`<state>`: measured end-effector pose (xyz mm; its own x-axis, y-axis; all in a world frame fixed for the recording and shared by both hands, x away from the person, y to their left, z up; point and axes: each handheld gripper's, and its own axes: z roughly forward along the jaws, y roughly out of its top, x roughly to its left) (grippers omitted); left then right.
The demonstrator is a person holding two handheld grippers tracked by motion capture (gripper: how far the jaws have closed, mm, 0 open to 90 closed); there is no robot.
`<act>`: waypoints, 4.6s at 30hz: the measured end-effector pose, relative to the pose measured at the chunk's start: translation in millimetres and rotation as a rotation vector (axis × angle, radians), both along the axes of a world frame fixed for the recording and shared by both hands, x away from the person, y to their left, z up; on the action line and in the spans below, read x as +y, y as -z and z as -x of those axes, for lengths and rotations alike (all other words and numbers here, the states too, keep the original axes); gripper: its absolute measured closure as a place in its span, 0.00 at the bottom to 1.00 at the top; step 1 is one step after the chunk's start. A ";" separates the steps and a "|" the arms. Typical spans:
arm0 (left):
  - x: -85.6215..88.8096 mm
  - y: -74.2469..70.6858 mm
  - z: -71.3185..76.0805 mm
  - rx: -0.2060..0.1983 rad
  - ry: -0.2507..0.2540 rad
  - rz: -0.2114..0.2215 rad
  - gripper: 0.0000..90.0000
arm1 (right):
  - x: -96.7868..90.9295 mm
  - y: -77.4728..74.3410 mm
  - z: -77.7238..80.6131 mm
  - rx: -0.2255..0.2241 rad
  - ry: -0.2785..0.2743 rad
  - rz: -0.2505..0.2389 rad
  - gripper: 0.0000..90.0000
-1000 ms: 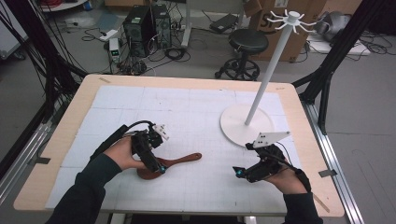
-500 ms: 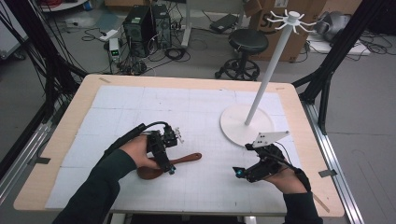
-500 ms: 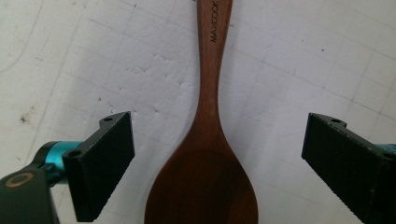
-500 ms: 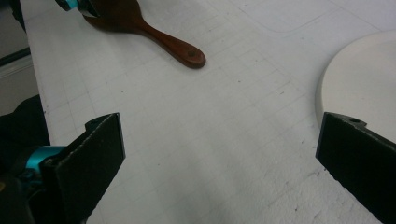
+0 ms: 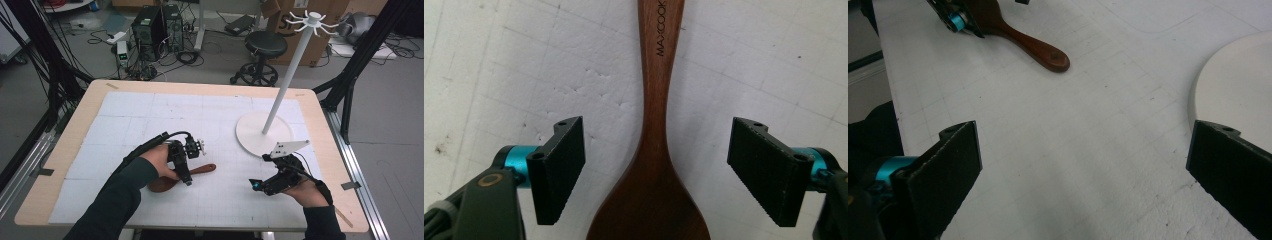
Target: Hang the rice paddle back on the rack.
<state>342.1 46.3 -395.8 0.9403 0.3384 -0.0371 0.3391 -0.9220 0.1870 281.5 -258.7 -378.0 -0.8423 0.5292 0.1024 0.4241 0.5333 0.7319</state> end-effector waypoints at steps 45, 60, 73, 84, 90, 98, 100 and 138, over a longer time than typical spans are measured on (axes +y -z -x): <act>-30.2 14.9 -9.7 0.049 0.064 -0.195 0.85 | -2.9 1.3 -1.0 0.013 0.003 -0.005 0.00; -29.1 15.2 -12.8 0.073 0.062 -0.185 0.86 | -5.4 2.1 -0.9 0.012 0.009 -0.009 0.00; -16.5 -4.4 -23.0 0.085 0.039 -0.025 0.86 | -9.8 3.1 -2.4 0.011 0.021 -0.015 0.00; -2.9 -34.9 -29.7 0.091 0.022 0.203 0.86 | -10.0 3.1 -2.9 0.014 0.018 -0.019 0.00; -3.5 -56.6 -29.2 0.078 0.035 0.306 0.87 | -10.2 3.0 -3.0 0.016 0.017 -0.019 0.00; -7.7 -76.6 -31.8 0.056 0.044 0.391 0.87 | -11.3 2.7 -3.0 0.015 0.018 -0.023 0.00; -9.7 -86.7 -33.2 0.046 0.049 0.422 0.87 | -11.6 2.7 -3.2 0.013 0.018 -0.025 0.00; -67.5 -194.4 -66.0 -0.044 0.086 0.578 0.87 | -22.9 -4.5 -0.2 0.007 0.018 -0.081 0.00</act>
